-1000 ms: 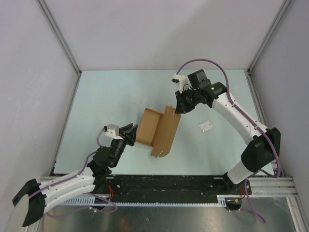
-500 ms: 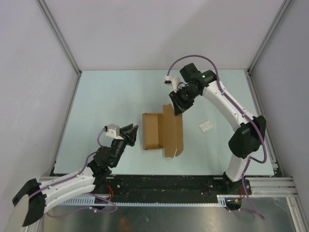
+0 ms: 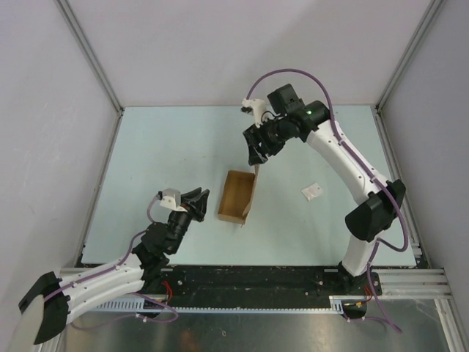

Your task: Fold the paper box

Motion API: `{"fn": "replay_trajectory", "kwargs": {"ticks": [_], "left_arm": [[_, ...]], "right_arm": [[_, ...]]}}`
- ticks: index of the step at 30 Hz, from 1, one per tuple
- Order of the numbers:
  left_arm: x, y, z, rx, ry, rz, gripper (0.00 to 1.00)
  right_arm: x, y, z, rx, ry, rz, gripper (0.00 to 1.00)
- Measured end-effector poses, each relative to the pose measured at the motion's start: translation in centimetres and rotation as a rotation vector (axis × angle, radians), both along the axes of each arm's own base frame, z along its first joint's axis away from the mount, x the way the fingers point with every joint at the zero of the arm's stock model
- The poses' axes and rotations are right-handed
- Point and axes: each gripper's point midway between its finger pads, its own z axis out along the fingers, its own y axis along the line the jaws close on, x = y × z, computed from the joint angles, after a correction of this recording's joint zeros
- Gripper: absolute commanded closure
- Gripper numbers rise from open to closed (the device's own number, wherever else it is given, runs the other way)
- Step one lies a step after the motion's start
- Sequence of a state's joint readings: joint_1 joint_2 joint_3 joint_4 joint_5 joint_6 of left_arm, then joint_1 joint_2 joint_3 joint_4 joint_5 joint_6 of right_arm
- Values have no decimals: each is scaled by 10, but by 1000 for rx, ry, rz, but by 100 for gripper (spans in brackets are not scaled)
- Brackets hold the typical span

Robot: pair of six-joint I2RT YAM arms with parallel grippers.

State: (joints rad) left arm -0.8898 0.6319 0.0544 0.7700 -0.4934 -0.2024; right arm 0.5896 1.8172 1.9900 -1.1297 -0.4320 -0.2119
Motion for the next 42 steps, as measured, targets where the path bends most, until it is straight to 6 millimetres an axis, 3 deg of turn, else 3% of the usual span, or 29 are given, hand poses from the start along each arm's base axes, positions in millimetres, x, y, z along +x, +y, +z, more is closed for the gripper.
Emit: {"fn": "replay_trajectory", "kwargs": {"ticks": [3, 8, 14, 30, 39, 42], "left_arm": [[0, 0, -1, 4, 3, 0, 63], [1, 0, -3, 10, 8, 2, 63], [1, -1, -5, 16, 13, 2, 62], [1, 0, -5, 15, 13, 3, 62], [1, 2, -2, 4, 5, 10, 61], [1, 2, -2, 5, 5, 10, 61]], "right_arm": [[9, -8, 6, 23, -29, -77, 32], [21, -39, 15, 77, -103, -339, 30], [15, -64, 16, 175, -117, -637, 28], [20, -10, -35, 181, -48, -825, 30], [17, -2, -62, 110, -36, -840, 46], [15, -1, -67, 89, -35, -837, 56]]}}
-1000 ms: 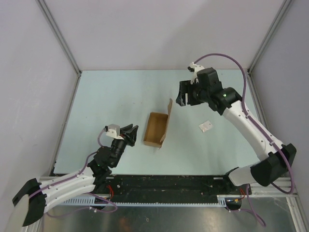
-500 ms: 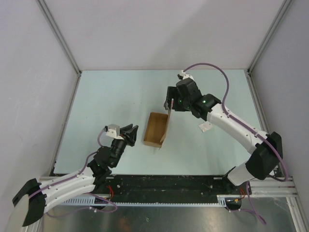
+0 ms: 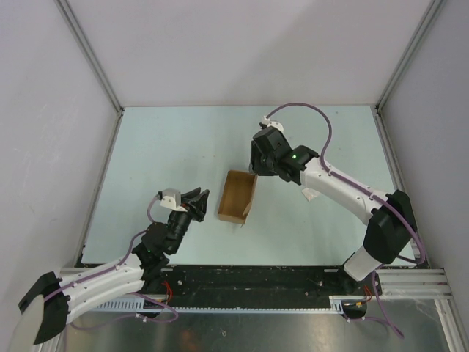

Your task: Fold the paper box

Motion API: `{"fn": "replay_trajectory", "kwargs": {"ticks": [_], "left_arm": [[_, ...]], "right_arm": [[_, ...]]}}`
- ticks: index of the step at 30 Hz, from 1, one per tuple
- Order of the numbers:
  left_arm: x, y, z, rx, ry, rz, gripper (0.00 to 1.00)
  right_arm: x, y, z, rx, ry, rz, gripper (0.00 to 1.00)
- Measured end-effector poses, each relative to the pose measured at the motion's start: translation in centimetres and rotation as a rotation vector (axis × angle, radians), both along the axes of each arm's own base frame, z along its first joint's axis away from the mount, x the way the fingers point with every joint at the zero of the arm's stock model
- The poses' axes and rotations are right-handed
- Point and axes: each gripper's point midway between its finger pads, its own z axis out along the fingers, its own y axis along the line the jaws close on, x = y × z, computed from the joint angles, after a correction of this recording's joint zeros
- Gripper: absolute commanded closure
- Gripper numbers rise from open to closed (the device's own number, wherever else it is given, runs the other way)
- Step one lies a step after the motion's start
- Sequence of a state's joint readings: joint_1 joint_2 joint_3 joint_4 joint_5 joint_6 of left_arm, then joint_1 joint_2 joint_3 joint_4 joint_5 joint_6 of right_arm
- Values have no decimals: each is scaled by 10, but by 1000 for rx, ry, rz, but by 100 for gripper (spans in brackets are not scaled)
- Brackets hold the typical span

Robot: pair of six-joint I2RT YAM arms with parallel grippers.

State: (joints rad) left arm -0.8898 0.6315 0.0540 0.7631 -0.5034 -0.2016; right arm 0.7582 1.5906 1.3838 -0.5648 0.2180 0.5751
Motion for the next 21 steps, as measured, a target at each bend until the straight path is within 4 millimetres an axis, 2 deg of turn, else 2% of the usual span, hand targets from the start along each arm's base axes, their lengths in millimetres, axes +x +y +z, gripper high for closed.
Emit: {"fn": "replay_trajectory", "kwargs": {"ticks": [4, 12, 13, 14, 21], "left_arm": [[0, 0, -1, 4, 4, 0, 61], [0, 0, -2, 4, 4, 0, 61], [0, 0, -2, 4, 4, 0, 61], [0, 0, -2, 4, 4, 0, 61], [0, 0, -2, 5, 4, 0, 61]], "right_arm": [[-1, -1, -6, -20, 10, 8, 73], [-4, -5, -8, -52, 24, 41, 91], [-5, -6, -8, -62, 31, 47, 97], [-5, -7, -7, -72, 35, 56, 100], [13, 5, 27, -151, -6, 184, 100]]}}
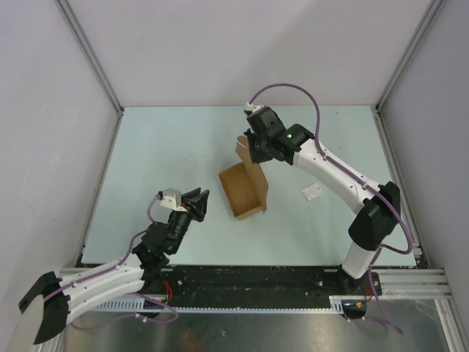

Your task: Fold the paper box

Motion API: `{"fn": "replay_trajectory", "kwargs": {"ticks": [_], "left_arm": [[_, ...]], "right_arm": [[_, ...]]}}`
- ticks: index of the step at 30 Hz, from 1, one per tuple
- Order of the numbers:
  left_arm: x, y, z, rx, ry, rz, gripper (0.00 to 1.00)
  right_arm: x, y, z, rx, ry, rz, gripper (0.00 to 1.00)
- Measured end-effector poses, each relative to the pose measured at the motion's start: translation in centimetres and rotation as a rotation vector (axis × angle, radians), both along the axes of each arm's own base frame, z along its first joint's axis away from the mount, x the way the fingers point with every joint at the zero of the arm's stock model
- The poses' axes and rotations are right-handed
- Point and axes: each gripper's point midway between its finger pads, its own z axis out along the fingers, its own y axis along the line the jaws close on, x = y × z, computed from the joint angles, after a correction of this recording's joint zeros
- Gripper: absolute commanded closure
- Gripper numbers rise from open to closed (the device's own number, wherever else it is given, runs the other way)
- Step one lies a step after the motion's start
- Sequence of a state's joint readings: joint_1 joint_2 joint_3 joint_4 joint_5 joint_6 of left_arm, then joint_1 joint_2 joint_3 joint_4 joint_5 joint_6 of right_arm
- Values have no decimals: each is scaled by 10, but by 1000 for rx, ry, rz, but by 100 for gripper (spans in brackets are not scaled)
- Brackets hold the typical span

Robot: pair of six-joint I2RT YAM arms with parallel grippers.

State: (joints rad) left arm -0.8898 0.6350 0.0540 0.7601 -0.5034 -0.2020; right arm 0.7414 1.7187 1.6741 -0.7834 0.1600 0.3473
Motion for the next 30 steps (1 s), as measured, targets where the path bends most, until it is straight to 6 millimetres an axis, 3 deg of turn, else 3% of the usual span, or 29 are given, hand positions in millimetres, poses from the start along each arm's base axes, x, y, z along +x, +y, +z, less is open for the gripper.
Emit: {"fn": "replay_trajectory", "kwargs": {"ticks": [5, 15, 19, 24, 30], "left_arm": [[0, 0, 0, -1, -1, 0, 61], [0, 0, 0, 0, 0, 0, 61], [0, 0, 0, 0, 0, 0, 61], [0, 0, -2, 5, 4, 0, 61], [0, 0, -1, 3, 3, 0, 61]], "right_arm": [[11, 6, 14, -83, -34, 148, 100], [3, -18, -22, -187, 36, 447, 100], [-19, -26, -27, -202, -17, 587, 100], [-43, -13, -10, -202, -156, 754, 100], [-45, 13, 3, -204, -286, 876, 100]]}}
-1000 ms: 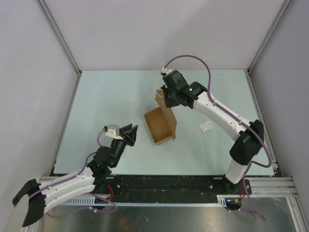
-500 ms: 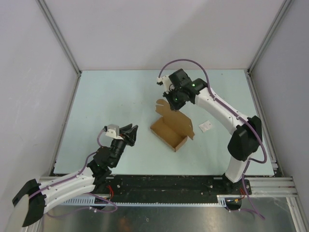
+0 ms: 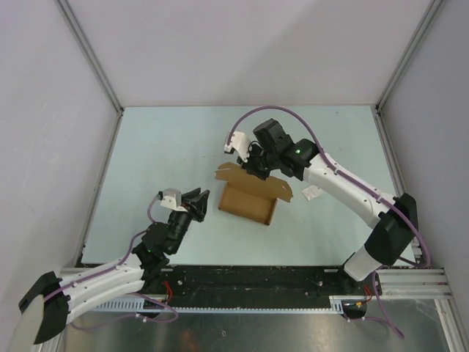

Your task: Fold the paper box

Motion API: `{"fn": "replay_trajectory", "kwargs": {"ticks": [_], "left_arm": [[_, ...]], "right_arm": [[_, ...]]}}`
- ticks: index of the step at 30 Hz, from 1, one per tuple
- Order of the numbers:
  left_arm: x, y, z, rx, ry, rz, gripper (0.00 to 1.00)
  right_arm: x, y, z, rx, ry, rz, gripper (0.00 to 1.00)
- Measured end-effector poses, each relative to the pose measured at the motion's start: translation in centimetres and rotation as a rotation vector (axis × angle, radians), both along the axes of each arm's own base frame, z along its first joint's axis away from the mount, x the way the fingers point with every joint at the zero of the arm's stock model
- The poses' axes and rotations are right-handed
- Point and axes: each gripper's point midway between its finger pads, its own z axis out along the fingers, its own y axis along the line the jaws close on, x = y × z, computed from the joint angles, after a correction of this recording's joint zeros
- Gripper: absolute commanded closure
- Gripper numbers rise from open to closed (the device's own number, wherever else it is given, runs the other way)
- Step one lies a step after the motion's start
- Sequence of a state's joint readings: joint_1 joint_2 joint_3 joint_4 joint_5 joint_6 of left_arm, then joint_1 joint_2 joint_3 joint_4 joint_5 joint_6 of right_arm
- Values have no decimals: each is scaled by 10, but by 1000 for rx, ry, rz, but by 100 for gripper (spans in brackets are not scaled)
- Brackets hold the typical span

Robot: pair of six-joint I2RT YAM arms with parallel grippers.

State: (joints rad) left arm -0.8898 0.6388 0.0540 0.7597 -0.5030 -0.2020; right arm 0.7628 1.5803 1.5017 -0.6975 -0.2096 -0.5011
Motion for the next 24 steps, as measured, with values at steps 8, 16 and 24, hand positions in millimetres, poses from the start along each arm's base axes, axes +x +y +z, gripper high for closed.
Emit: {"fn": "replay_trajectory", "kwargs": {"ticks": [8, 16, 24], "left_arm": [[-1, 1, 3, -9, -7, 0, 61], [-1, 1, 6, -18, -15, 0, 60], [-2, 3, 10, -29, -24, 1, 60]], "right_arm": [[1, 19, -34, -74, 1, 72, 98], [-5, 26, -47, -105, 20, 104, 61], [-16, 30, -16, -42, -32, 123, 42]]}}
